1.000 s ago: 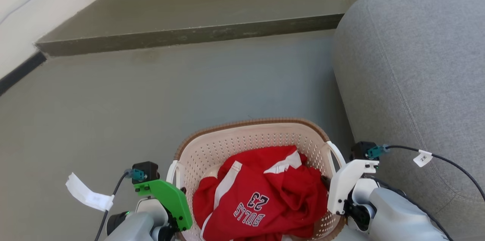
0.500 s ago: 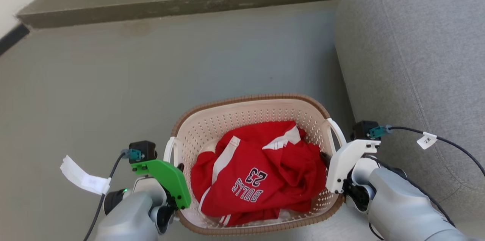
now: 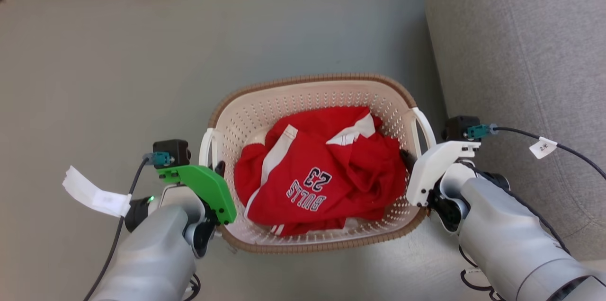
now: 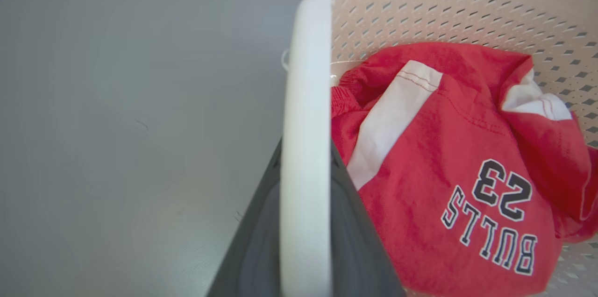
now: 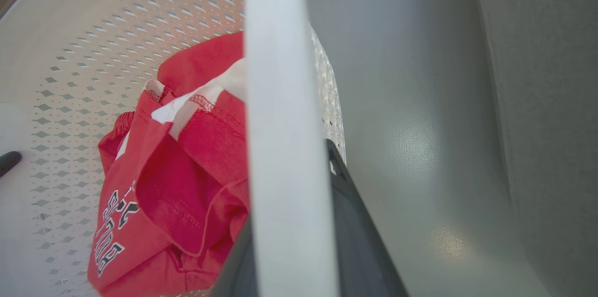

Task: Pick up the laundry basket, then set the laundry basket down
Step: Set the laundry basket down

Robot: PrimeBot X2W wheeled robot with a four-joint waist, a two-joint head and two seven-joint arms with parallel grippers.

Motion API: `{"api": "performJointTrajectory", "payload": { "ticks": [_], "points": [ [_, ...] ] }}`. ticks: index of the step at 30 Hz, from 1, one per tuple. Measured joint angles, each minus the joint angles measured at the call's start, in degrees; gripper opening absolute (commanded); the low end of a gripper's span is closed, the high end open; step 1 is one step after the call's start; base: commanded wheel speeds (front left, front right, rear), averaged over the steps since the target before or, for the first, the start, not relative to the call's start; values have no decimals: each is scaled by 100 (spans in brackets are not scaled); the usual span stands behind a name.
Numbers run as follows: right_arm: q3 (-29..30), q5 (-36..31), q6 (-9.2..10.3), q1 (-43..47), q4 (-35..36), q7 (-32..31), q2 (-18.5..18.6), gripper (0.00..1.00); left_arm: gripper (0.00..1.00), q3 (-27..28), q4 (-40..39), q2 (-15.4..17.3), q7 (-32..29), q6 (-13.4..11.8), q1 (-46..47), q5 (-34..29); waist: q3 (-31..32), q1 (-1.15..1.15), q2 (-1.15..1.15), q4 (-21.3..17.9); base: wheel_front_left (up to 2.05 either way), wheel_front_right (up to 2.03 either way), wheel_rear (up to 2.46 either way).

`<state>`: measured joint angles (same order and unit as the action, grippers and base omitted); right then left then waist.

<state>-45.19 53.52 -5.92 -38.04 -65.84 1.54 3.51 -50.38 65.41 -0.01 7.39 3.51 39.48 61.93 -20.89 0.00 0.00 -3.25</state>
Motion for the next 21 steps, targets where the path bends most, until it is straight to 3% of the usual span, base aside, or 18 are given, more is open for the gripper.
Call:
{"api": "performJointTrajectory", "payload": {
  "ticks": [21],
  "points": [
    [66,-36,-4,-966,32,598,152,0,0,-10,-191,43,430,-142,1075,-191,-1406,1,0,23,0,0,0]
  ]
}}
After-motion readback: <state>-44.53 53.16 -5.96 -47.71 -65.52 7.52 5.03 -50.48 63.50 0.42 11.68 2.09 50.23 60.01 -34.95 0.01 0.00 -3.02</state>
